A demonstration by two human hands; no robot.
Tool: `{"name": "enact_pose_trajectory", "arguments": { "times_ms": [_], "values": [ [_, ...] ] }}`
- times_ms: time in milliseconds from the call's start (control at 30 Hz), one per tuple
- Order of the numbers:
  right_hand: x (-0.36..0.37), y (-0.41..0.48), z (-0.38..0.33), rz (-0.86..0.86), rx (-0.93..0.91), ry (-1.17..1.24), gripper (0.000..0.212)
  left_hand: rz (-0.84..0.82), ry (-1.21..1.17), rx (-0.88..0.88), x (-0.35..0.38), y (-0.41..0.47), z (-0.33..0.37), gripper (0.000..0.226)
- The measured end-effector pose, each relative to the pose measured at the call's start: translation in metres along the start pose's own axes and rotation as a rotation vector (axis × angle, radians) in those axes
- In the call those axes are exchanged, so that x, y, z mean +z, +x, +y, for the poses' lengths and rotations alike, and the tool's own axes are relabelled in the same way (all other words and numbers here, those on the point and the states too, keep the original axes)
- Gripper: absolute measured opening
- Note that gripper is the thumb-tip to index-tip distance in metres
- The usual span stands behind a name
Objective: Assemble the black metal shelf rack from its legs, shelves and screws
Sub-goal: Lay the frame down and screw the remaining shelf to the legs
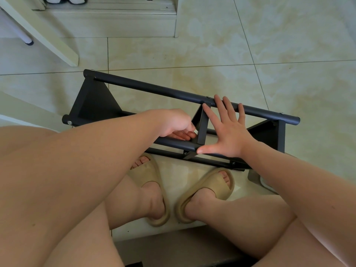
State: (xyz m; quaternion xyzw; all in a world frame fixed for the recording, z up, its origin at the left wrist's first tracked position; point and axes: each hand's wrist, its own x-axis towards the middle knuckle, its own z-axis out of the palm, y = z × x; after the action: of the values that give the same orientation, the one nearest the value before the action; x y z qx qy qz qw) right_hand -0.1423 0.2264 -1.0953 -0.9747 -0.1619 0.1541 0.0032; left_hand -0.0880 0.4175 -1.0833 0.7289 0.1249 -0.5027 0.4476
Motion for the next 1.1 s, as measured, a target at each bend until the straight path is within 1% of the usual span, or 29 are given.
{"name": "enact_pose_trajectory", "arguments": {
  "times_ms": [133,367,467,600,733,767,833,900,1100],
  "values": [
    [0.001,0.001,0.0,0.003,0.002,-0.002,0.131,0.01,0.047,0.005,-0.002,-0.002,0.001,0.015],
    [0.003,0.001,0.001,0.015,0.0,0.002,0.131,-0.021,0.186,0.042,-0.004,0.003,-0.003,0.017],
    [0.003,0.001,0.001,0.01,0.001,0.001,0.131,-0.018,0.27,0.06,-0.004,0.0,-0.003,0.019],
    [0.003,0.001,0.001,0.008,0.002,0.004,0.131,-0.01,0.444,0.093,-0.004,-0.006,-0.003,0.023],
    [0.003,0.001,0.001,0.013,0.001,0.001,0.131,-0.005,0.534,0.118,-0.003,-0.012,-0.001,0.014],
    [0.003,0.001,0.001,0.013,0.002,0.001,0.131,-0.006,0.55,0.124,-0.004,-0.013,0.0,0.014],
    [0.003,0.001,0.001,0.013,0.003,0.002,0.131,-0.007,0.575,0.127,-0.004,-0.014,0.0,0.025],
    [0.003,0.001,0.001,0.015,0.0,0.004,0.131,-0.013,0.597,0.128,-0.004,-0.015,0.0,0.03],
    [0.003,0.001,0.001,0.014,0.0,0.002,0.131,-0.058,0.655,0.122,-0.003,-0.015,0.001,0.033]
  ]
}}
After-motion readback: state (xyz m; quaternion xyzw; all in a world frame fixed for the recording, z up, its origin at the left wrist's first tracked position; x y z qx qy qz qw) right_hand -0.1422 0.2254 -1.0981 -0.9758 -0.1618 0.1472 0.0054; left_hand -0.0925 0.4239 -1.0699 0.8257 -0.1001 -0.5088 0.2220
